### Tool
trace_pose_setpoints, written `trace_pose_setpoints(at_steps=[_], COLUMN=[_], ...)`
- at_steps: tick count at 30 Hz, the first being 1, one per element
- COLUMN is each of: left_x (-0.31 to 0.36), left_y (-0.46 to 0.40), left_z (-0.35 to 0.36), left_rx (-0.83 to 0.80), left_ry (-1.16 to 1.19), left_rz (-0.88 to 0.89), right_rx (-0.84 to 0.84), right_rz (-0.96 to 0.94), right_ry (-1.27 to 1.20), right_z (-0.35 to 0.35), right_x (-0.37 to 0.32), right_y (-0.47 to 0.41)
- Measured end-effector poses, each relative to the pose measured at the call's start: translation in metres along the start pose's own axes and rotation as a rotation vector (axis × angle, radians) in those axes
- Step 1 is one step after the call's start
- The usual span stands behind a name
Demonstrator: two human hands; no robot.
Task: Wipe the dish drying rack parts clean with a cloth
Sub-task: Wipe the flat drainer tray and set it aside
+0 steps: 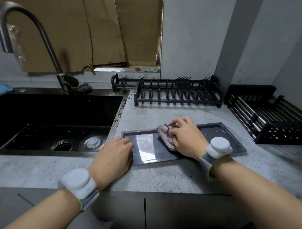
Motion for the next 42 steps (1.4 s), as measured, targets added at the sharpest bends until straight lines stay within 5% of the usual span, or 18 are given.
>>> trace_pose_setpoints(at_steps=[2,5,13,18,25,33,42], left_x=[-0.002,-0.001,0.000,0.002,-0.002,0.002,0.000], left_y=[-0.001,-0.002,0.000,0.000,0.002,0.003,0.001], left_z=[0.001,0.000,0.001,-0.004,0.000,-0.004,0.002], left_rx=[0.008,0.001,-0.002,0.011,0.016,0.018,-0.034], left_ry=[0.005,0.015,0.015,0.021,0.035,0.003,-0.011], left_rz=[-0.003,0.000,-0.017,-0.002,-0.010,-0.002,-0.025], right_rx=[0.073,-0.053,-0.075,-0.129,-0.182,-0.129,-0.114], right_rz=[-0.032,-0.088,0.095,-0.171,0.019,-0.103,0.150], right_ry=[-0.058,-0.057,-0.285,-0.323,-0.214,-0.260,-0.254], right_z=[-0.010,0.007,0.014,0.034,0.029,0.030,0.014], right_x=[-0.012,-0.027,0.002,-0.074,0.012,-0.036,0.046], right_y=[0.004,0.007,-0.019,-0.010,-0.027,-0.021,-0.018])
Point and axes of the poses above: each hand's wrist, its own y-axis away from the middle knuckle, its own z-axis out of the palm, x = y × z, the point moved 10 cm from there along -y, towards the middle knuckle, and after that the axes turned 6 degrees about z, right-handed, at the moved point
